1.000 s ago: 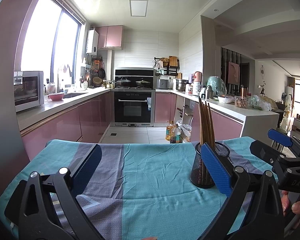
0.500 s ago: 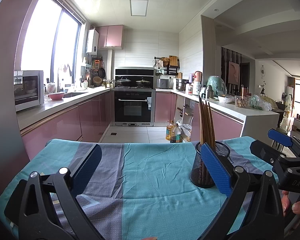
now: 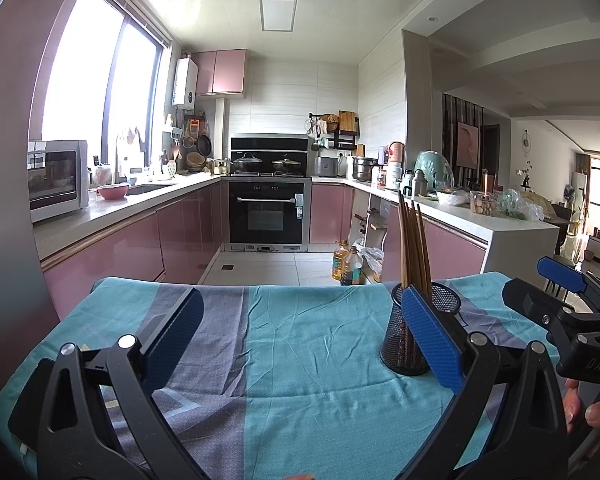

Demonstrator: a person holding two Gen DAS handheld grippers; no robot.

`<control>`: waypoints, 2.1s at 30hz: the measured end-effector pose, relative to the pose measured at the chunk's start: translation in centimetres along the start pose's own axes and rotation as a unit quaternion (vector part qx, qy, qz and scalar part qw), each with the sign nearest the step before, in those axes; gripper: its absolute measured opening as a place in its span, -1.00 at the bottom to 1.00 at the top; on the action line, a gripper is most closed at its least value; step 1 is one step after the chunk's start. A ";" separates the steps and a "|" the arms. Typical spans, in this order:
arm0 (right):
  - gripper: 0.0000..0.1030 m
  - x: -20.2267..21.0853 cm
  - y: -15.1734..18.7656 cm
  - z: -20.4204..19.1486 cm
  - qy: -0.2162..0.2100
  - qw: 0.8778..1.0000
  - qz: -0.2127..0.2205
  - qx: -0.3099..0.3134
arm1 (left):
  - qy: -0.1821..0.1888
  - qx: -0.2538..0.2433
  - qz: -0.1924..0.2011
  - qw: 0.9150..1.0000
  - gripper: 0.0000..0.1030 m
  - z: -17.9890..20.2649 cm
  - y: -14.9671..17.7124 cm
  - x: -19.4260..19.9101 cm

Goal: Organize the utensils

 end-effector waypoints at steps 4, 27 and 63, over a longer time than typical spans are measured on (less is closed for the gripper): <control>0.87 0.0 0.0 -0.1 -0.001 1.000 0.000 0.000 | -0.001 0.000 0.000 1.000 0.89 0.0 0.0 0.0; 0.87 -0.2 0.0 0.1 -0.003 1.000 -0.001 -0.003 | -0.001 -0.002 0.000 1.000 0.89 -0.1 0.0 0.1; 0.87 -2.4 2.6 3.1 0.023 0.997 -0.067 -0.027 | -0.032 0.020 -0.114 0.993 0.89 -2.9 3.4 -4.2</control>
Point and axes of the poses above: each gripper's, at about its wrist camera, not at the fingertips, and x roughly against the way its jaws point, z to its right, y to its underside, the point moved 4 cm from there along -x, roughly the way its jaws point, and after that the axes turned 4 degrees about z, right-handed, at the moved point
